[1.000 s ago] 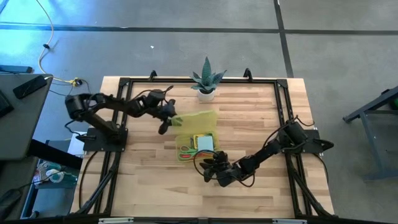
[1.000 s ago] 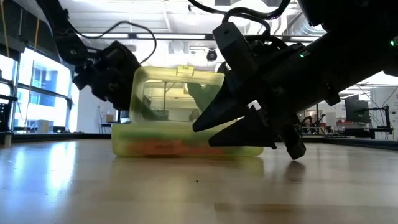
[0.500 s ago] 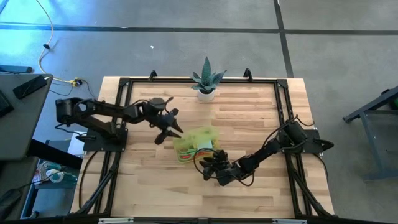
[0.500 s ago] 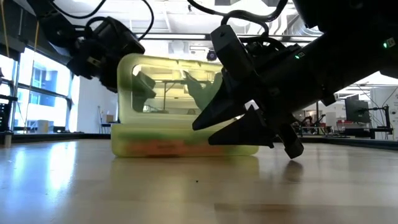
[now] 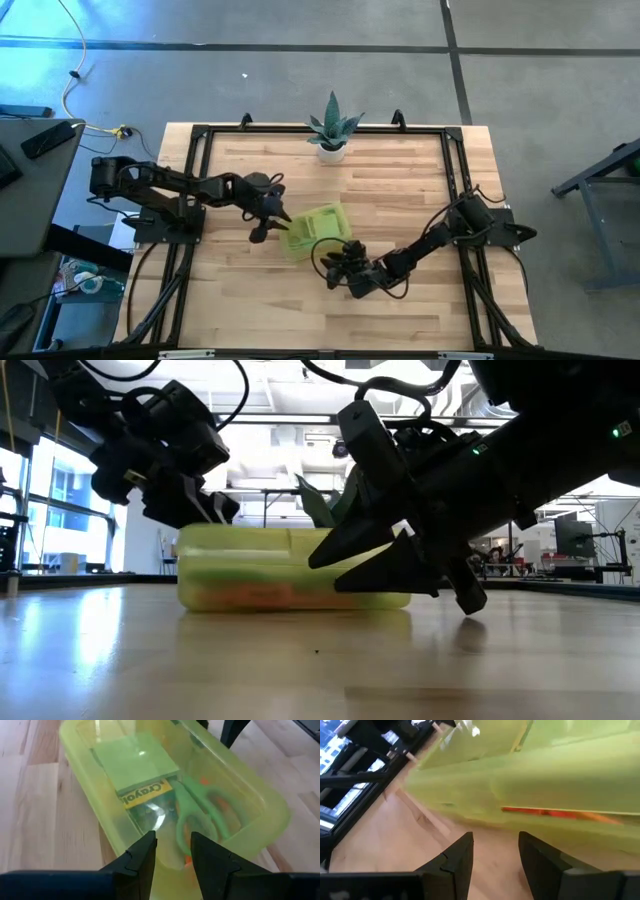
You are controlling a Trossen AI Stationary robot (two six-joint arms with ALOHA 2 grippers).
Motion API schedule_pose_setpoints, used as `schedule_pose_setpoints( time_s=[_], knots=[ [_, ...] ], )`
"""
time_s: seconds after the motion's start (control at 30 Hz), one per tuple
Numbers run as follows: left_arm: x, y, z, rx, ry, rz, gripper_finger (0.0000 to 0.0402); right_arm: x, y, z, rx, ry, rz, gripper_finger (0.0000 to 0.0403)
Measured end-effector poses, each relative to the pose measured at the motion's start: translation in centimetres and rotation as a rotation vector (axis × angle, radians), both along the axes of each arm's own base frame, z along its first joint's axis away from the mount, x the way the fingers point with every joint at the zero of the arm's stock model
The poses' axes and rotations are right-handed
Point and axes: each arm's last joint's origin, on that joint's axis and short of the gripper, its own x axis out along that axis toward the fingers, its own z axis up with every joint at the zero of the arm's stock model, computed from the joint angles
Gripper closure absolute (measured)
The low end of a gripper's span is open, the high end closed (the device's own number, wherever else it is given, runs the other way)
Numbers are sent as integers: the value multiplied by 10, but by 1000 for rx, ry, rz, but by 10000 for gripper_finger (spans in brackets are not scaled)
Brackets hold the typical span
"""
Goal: Pack school essentials
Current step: Close the yellow school supply box
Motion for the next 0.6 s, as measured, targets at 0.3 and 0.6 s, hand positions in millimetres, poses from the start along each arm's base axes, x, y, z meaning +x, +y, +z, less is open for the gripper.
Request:
schedule_pose_setpoints(
  time_s=[0.3, 0.6],
  knots=[
    [-2, 0, -2, 13, 32, 23, 287, -1, 5, 8, 28, 15, 92, 253],
    [-1, 4, -2, 125, 39, 82, 287, 2, 4, 38, -130, -26, 180, 253]
  ],
)
